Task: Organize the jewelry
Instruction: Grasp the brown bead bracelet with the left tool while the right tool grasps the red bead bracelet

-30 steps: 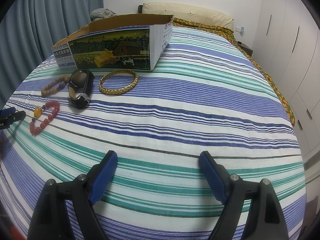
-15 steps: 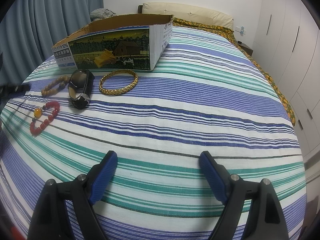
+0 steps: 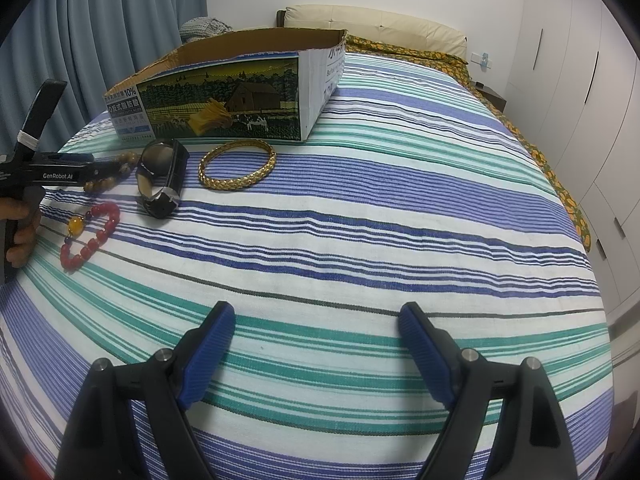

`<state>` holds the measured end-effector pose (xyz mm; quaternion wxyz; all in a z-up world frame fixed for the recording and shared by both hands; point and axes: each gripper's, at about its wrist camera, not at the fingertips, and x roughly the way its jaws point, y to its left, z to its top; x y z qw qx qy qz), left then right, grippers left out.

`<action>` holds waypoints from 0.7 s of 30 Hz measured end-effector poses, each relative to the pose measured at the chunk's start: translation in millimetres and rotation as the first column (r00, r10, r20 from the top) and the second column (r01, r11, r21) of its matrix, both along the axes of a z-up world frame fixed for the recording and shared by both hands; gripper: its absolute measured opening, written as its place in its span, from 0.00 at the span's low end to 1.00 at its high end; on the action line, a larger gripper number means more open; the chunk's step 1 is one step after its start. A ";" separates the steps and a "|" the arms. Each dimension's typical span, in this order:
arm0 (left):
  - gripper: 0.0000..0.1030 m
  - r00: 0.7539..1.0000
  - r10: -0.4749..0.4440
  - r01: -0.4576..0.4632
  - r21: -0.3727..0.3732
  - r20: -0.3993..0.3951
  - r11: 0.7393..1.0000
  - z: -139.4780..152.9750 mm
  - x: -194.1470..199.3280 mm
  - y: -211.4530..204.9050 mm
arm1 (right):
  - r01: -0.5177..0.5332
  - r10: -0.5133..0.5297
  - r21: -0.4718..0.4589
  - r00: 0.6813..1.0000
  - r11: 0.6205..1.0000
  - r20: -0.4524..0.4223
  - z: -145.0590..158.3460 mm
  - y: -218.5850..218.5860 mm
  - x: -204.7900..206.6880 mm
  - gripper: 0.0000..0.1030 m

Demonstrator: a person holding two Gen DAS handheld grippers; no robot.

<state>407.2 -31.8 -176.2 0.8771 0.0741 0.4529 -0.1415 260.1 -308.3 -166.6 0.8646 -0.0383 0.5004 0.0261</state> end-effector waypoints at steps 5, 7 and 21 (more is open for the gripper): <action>0.23 0.999 0.026 -0.026 -0.009 0.033 1.000 3.9 -8.9 2.4 | 0.000 0.000 0.000 1.000 1.000 0.000 0.0 -0.3 0.0 0.84; 0.10 0.999 0.033 -0.033 -0.005 0.035 0.999 4.5 -13.7 4.6 | 0.000 0.000 0.000 1.000 1.000 0.000 0.2 -0.5 -0.1 0.84; 0.13 0.997 0.074 -0.073 -0.025 0.033 0.997 5.3 -73.5 36.5 | 0.001 -0.001 0.000 1.000 1.000 0.000 0.1 -0.4 -0.1 0.84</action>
